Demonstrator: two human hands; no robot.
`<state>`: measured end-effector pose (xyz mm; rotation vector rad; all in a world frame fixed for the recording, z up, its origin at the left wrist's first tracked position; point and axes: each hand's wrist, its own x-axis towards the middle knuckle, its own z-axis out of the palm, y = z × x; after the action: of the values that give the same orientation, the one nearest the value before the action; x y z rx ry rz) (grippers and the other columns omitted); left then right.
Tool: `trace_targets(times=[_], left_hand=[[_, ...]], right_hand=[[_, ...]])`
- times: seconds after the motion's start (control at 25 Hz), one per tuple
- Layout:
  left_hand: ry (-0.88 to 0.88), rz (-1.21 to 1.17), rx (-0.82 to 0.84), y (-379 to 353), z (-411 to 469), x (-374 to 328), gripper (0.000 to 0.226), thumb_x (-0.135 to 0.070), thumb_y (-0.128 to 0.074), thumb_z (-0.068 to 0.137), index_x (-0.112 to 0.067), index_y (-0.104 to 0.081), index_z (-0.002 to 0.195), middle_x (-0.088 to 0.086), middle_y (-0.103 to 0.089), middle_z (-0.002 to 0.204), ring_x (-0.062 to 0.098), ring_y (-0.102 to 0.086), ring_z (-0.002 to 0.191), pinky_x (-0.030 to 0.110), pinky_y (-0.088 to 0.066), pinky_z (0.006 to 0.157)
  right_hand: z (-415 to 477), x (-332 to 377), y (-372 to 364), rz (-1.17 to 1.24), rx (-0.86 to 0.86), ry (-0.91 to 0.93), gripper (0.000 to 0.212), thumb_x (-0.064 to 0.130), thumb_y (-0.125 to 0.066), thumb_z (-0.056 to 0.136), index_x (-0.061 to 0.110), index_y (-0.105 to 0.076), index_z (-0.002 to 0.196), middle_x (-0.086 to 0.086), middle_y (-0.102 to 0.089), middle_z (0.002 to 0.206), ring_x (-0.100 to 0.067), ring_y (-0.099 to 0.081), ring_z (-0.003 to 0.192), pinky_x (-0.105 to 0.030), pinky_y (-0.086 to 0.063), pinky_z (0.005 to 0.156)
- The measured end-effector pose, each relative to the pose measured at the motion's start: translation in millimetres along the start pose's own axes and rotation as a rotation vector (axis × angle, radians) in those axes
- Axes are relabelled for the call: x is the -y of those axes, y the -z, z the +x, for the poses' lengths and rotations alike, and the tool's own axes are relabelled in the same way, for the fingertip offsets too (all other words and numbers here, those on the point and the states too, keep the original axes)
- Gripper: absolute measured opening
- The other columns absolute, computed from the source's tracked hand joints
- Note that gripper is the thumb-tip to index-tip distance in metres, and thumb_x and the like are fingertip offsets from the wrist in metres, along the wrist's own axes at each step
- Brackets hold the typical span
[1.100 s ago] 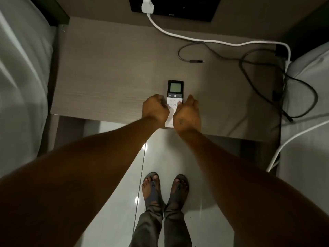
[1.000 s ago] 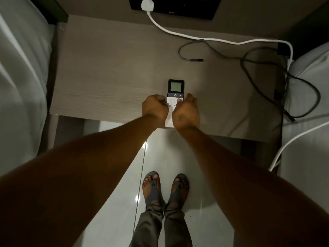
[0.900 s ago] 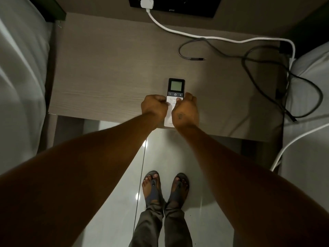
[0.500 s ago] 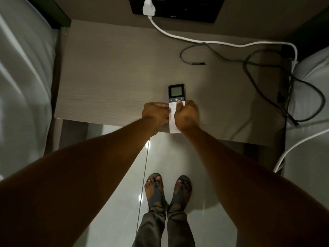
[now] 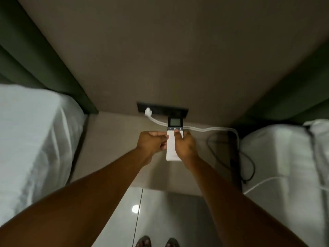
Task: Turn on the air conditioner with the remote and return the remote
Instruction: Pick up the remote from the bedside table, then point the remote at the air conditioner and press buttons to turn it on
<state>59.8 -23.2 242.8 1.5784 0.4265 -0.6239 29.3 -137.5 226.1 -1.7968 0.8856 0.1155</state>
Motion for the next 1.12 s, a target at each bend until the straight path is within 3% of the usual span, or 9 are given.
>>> trace_targets(times=[0.08,0.2,0.28,0.4,0.52,0.64,0.92,1.12], left_hand=[[-0.093,-0.013,0.034,-2.8,-31.7,-64.9,0.01,-0.006,-0.071,0.085,-0.003,-0.074,0.094,0.015,-0.075,0.09,0.025,-0.072,0.076,0.032,-0.06,0.072],[-0.244,-0.035,0.077,-8.1,-94.3,-180.2,0.008,-0.003,-0.07,0.085,0.0,-0.075,0.091,0.022,-0.073,0.088,0.026,-0.065,0.071,0.03,-0.06,0.067],[-0.372,-0.03,0.1,-11.7,-148.4,-262.5,0.007,-0.002,-0.07,0.085,0.001,-0.074,0.089,0.022,-0.072,0.085,0.026,-0.064,0.07,0.028,-0.06,0.061],[-0.552,-0.026,0.112,-15.7,-223.8,-361.8,0.006,-0.001,-0.07,0.085,0.001,-0.076,0.085,0.017,-0.073,0.075,0.018,-0.066,0.058,0.025,-0.058,0.052],[-0.727,-0.004,0.107,-17.4,-301.2,-445.3,0.011,-0.004,-0.069,0.085,-0.004,-0.077,0.079,0.01,-0.075,0.069,0.022,-0.071,0.066,0.033,-0.062,0.068],[-0.898,-0.028,0.068,-17.5,-374.0,-511.2,0.013,-0.005,-0.07,0.084,-0.006,-0.077,0.073,0.007,-0.074,0.064,0.02,-0.074,0.064,0.027,-0.06,0.06],[-1.054,-0.064,0.039,-20.4,-456.3,-554.5,0.014,-0.007,-0.07,0.085,-0.012,-0.076,0.072,0.002,-0.076,0.071,0.018,-0.075,0.064,0.022,-0.055,0.052],[-1.212,0.191,-0.085,-17.6,-465.1,-550.5,0.019,-0.02,-0.063,0.091,-0.019,-0.074,0.075,-0.004,-0.074,0.071,0.014,-0.071,0.065,0.02,-0.054,0.055]], right_hand=[[-18.4,60.7,32.4,0.039,-0.015,0.033,0.039,0.042,-0.049,0.098,0.006,-0.061,0.111,-0.009,-0.069,0.098,-0.019,-0.062,0.068,-0.022,-0.042,0.055],[-56.5,172.7,88.6,0.135,-0.04,0.114,0.038,0.042,-0.049,0.098,0.008,-0.059,0.11,-0.016,-0.07,0.102,-0.032,-0.067,0.082,-0.033,-0.053,0.068],[-91.8,252.6,133.2,0.21,-0.062,0.228,0.031,0.039,-0.05,0.098,0.009,-0.058,0.105,-0.016,-0.071,0.099,-0.032,-0.069,0.079,-0.037,-0.056,0.069],[-145.1,351.2,194.1,0.267,-0.088,0.34,0.028,0.037,-0.05,0.098,0.011,-0.058,0.105,-0.013,-0.073,0.093,-0.025,-0.069,0.068,-0.027,-0.052,0.055],[-203.9,440.5,252.6,0.261,-0.134,0.458,0.033,0.038,-0.049,0.097,0.01,-0.061,0.107,-0.01,-0.072,0.088,-0.022,-0.067,0.065,-0.025,-0.047,0.05],[-269.3,510.1,305.6,0.245,-0.21,0.606,0.034,0.039,-0.048,0.096,0.011,-0.061,0.108,-0.009,-0.07,0.09,-0.021,-0.065,0.064,-0.023,-0.045,0.047],[-353.7,551.5,353.2,0.309,-0.237,0.705,0.03,0.036,-0.05,0.094,0.011,-0.064,0.102,-0.01,-0.072,0.087,-0.023,-0.066,0.06,-0.021,-0.044,0.045],[-360.5,548.6,357.6,0.332,-0.182,0.686,0.03,0.032,-0.049,0.093,0.008,-0.065,0.099,-0.011,-0.072,0.088,-0.025,-0.066,0.062,-0.022,-0.045,0.048]])
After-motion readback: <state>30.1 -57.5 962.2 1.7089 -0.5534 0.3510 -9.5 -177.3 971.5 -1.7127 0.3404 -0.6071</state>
